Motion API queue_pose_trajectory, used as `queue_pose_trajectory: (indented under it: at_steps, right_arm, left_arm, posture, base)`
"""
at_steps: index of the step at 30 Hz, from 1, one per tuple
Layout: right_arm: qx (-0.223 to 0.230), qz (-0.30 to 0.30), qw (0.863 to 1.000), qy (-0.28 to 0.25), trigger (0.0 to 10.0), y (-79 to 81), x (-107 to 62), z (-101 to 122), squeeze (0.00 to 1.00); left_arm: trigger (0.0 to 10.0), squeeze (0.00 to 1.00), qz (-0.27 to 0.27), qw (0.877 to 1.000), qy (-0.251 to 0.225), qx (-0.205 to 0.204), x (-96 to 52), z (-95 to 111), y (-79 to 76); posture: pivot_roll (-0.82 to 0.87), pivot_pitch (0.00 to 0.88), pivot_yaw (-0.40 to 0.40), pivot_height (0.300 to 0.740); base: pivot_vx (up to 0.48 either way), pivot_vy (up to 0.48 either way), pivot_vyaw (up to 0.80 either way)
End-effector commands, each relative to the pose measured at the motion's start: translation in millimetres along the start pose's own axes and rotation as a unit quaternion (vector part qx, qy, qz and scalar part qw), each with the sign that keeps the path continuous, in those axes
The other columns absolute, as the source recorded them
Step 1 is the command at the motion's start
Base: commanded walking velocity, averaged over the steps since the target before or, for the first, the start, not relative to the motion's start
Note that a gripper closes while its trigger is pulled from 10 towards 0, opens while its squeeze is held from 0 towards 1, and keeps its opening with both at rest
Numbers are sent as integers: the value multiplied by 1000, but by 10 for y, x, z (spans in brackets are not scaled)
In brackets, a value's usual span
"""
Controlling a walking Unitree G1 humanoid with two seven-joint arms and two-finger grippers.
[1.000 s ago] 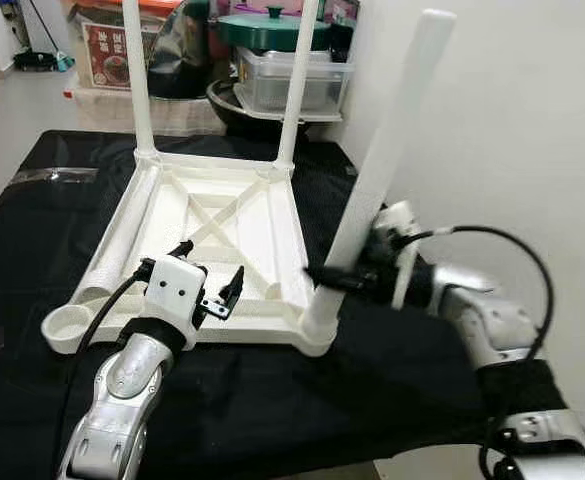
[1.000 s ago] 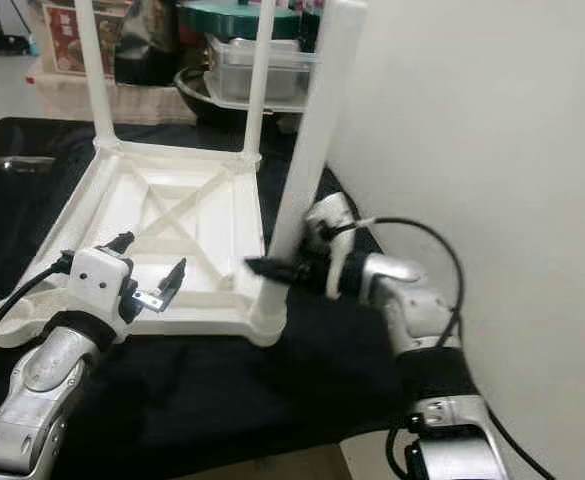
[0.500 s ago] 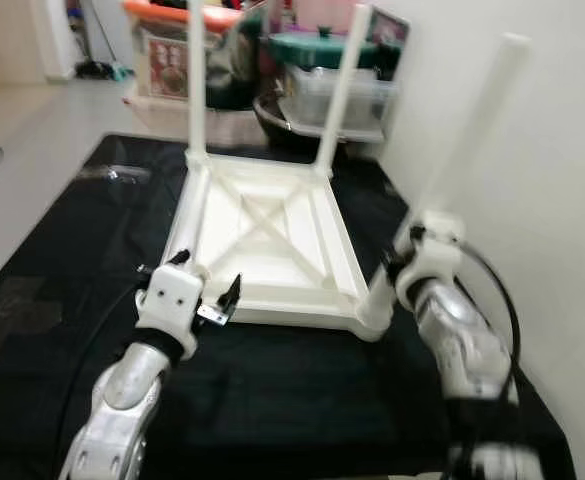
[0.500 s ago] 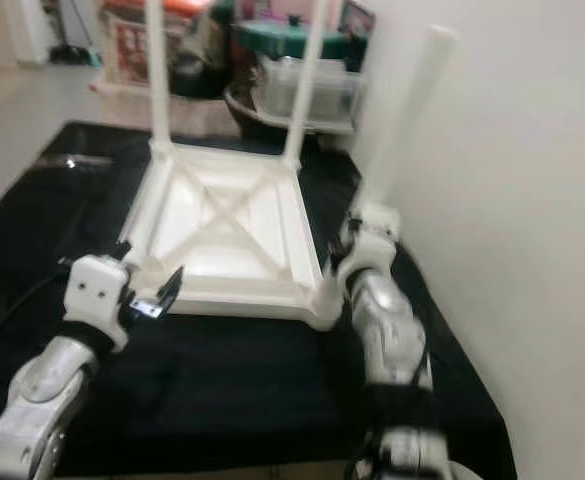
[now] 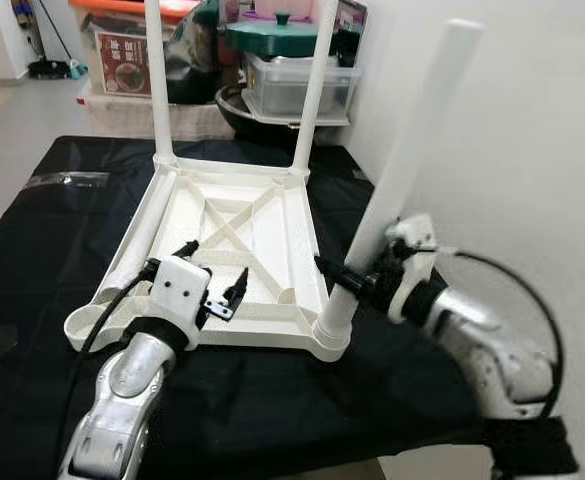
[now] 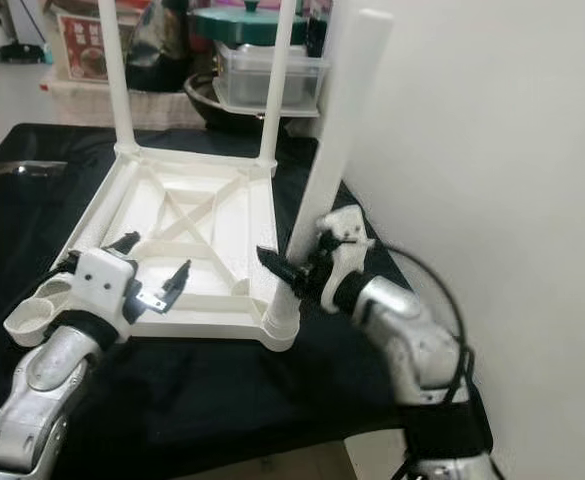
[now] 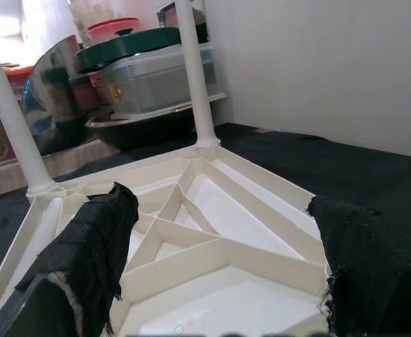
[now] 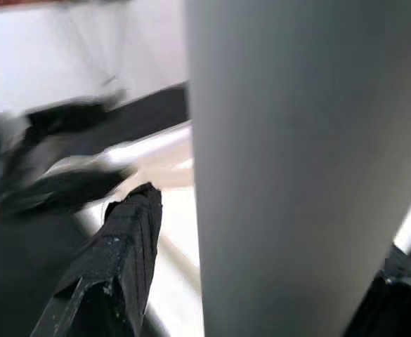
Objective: Building children table
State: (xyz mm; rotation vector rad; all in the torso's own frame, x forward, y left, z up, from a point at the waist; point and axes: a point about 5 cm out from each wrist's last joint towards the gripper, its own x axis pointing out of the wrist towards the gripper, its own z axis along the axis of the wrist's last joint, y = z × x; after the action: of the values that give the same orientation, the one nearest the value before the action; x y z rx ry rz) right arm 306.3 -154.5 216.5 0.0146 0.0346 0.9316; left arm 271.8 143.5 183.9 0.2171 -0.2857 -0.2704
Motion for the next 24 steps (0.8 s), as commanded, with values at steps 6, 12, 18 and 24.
queue_pose_trajectory:
  at_steps: [6, 12, 18, 24]
  right_arm:
    - [-3, 78, 996, 33, 0, 21, 161, -136, 0]
    - [68, -265, 961, 45, 0, -337, 263, -434, 0]
    - [106, -568, 804, 138, 0, -467, -310, -881, 0]
    - [103, -461, 875, 109, 10000, -144, -152, -792, 0]
  left_arm:
    - [10000, 0, 6, 1000, 6, 0, -24, -26, -26]
    - [10000, 0, 10, 1000, 11, 2, -73, -36, -6]
    - [10000, 0, 3, 1000, 11, 2, -52, -38, -19]
    - [10000, 0, -6, 1000, 8, 2, -24, -38, -39]
  posture:
    - [128, 0, -173, 740]
    - [127, 0, -164, 740]
    - [114, 0, -155, 740]
    - [91, 0, -131, 740]
  base:
    - [0, 0, 0]
    - [0, 0, 0]
    - [0, 0, 0]
    - [0, 0, 0]
